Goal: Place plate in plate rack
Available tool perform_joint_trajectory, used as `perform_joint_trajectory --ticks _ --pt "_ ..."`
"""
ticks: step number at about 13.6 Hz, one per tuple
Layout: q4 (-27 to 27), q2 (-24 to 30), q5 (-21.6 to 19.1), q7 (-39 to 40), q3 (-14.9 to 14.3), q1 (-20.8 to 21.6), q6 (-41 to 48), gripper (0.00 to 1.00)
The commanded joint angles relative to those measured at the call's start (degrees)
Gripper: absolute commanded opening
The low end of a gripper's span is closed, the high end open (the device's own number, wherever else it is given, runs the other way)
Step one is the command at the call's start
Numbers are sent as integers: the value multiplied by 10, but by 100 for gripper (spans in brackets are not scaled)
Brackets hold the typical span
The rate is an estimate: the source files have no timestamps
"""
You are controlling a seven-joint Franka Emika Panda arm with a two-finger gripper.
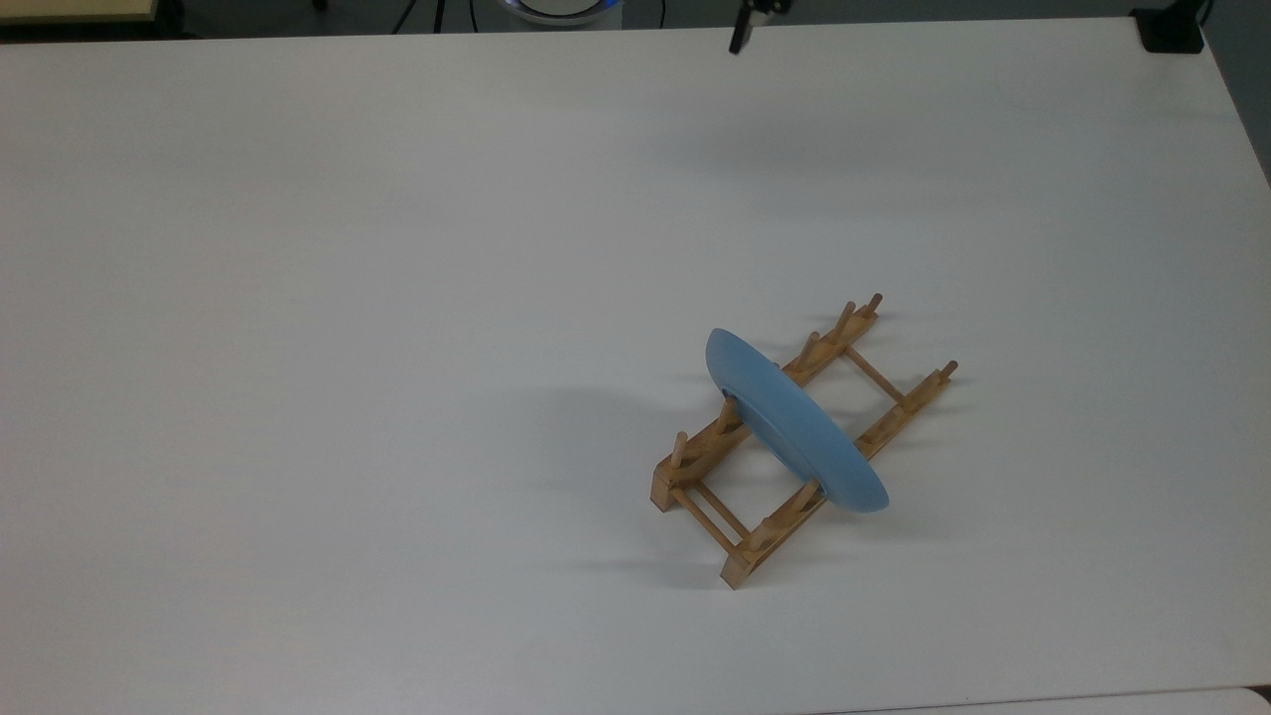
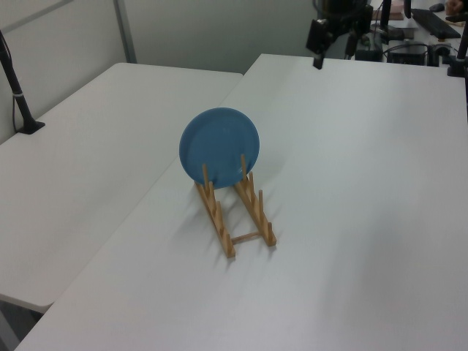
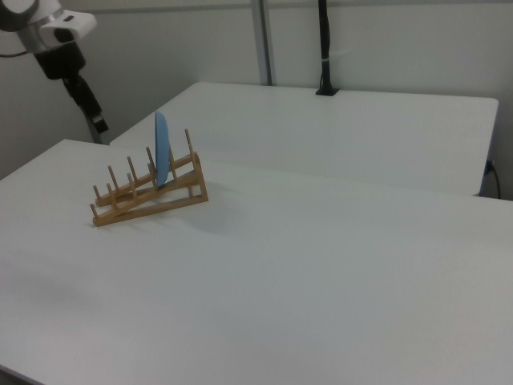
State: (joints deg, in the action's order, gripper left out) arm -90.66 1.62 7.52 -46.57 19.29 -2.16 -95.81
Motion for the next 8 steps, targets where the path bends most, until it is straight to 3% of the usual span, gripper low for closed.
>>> perform_joint_trajectory --ticks 1,8 --pt "-18 25 -84 167 -50 -24 47 100" --pt "-23 31 -88 475 -160 -25 47 100"
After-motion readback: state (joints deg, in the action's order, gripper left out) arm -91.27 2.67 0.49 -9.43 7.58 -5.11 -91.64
